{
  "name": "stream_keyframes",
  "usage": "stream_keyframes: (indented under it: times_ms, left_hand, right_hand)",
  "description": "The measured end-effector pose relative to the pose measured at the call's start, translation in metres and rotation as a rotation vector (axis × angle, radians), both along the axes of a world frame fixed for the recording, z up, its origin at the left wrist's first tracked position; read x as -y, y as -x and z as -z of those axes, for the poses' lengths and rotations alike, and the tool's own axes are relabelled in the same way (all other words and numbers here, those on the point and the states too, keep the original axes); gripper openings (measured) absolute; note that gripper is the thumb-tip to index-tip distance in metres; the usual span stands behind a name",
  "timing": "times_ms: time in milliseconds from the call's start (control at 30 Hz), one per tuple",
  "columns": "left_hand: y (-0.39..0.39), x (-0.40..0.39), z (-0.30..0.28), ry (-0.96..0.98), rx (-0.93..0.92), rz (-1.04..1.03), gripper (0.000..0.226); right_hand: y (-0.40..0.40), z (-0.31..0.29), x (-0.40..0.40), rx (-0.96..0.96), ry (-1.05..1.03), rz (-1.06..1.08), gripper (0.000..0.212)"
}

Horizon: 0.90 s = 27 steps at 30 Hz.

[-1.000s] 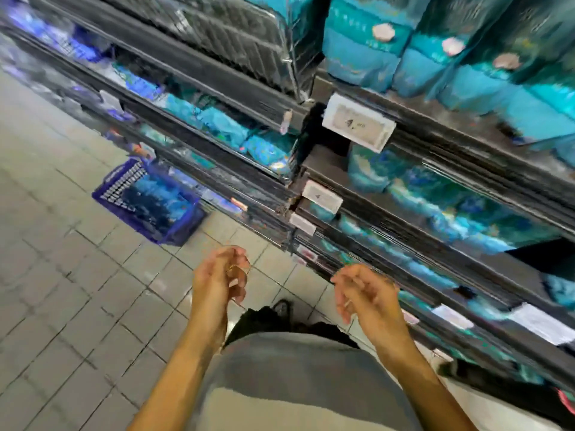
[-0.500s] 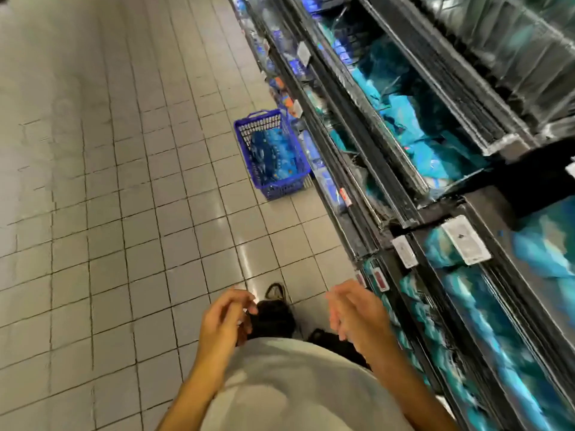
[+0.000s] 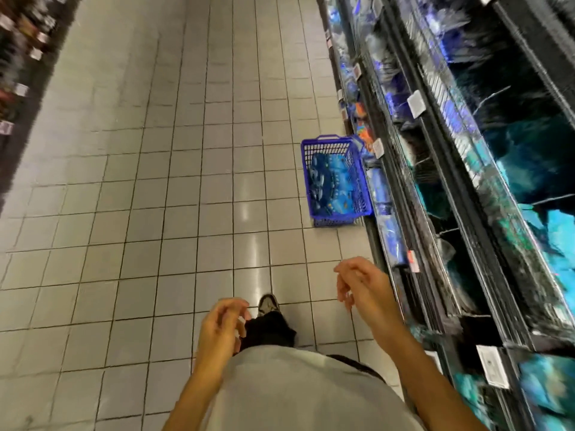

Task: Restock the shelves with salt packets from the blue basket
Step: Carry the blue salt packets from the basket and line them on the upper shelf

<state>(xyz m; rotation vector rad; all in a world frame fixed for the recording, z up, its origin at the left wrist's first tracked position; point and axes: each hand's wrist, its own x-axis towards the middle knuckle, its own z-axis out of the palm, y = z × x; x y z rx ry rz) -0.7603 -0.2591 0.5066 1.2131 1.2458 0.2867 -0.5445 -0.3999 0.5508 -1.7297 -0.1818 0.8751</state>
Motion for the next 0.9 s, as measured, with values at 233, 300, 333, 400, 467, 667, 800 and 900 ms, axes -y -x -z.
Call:
stream_keyframes:
  times_ms: [233,300,333,400,467,667,800,900]
  left_hand:
    - [-0.096,-0.106,-0.025,-0.008,0.090,0.220,0.023]
    - [-0.126,-0.131,-0.029,-0.013,0.105,0.289,0.024]
    - [-0.141,-0.143,-0.030,-0.013,0.109,0.322,0.024]
    - [-0.172,-0.164,-0.031,-0.016,0.111,0.381,0.024]
    - [-0.203,-0.181,-0.029,-0.015,0.098,0.414,0.023]
    - [-0.277,-0.212,-0.014,-0.024,0.034,0.444,0.026]
    - [-0.312,-0.232,-0.012,-0.019,-0.040,0.352,0.029]
    - [-0.341,-0.248,-0.011,-0.010,-0.057,0.287,0.029]
  right_hand:
    - [-0.035,-0.006,-0.050,-0.010,0.056,0.207,0.014]
    - [-0.045,-0.004,-0.046,-0.018,0.075,0.301,0.015]
    - [-0.050,-0.003,-0.042,-0.020,0.090,0.334,0.015]
    - [-0.060,0.000,-0.034,-0.025,0.112,0.381,0.014]
    - [-0.072,0.005,-0.029,-0.017,0.120,0.418,0.011]
    - [-0.144,0.036,-0.049,-0.039,0.160,0.455,0.015]
    - [-0.213,0.042,-0.089,-0.054,0.144,0.413,0.014]
    - [-0.265,0.041,-0.127,-0.061,0.124,0.342,0.014]
